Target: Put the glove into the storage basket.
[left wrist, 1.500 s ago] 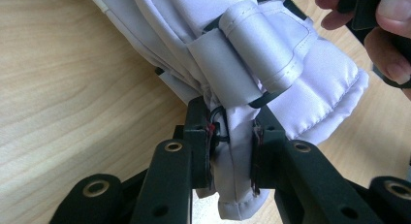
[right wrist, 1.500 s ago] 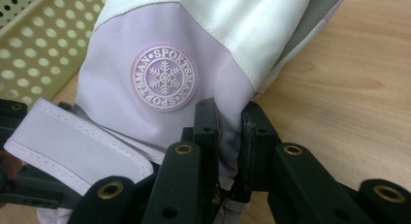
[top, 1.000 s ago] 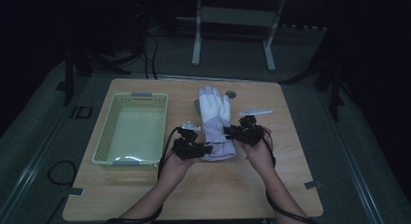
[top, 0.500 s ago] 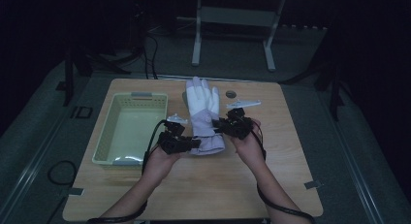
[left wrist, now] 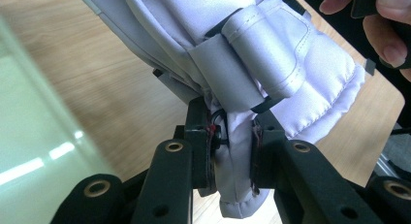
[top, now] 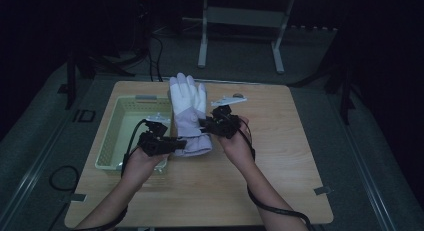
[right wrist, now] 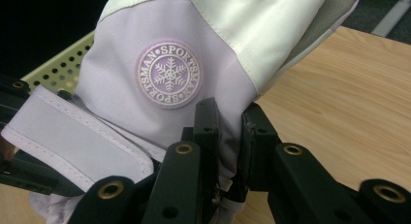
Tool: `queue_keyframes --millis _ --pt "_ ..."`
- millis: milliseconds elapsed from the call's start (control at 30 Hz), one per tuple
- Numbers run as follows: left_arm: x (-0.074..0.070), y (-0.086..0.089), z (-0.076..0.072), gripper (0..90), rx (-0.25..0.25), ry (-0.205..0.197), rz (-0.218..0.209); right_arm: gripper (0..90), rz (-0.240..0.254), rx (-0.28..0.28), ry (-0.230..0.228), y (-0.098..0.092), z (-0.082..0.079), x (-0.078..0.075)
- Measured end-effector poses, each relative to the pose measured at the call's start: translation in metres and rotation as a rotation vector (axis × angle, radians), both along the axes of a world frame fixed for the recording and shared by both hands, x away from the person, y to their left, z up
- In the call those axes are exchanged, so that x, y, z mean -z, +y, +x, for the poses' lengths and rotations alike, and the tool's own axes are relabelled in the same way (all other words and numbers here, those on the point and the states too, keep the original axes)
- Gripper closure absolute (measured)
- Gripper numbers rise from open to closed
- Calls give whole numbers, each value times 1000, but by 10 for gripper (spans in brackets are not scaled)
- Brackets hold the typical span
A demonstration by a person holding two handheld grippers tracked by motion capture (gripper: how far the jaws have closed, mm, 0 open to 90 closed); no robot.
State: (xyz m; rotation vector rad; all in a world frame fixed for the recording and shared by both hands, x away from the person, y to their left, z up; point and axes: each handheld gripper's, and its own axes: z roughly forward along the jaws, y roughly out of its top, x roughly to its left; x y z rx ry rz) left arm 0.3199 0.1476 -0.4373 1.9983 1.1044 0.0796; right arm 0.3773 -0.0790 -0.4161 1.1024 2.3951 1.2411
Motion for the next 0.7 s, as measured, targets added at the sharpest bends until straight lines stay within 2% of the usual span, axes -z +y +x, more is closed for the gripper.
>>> queue_keyframes --millis 200,600,700 --pt "-4 24 -4 749 -10 -4 23 794 15 -19 6 25 0 -1" --pt "-8 77 -10 748 -38 22 86 794 41 -49 23 80 -1 7" --pt "-9 91 -12 748 -40 30 113 794 50 -58 32 95 -1 10"
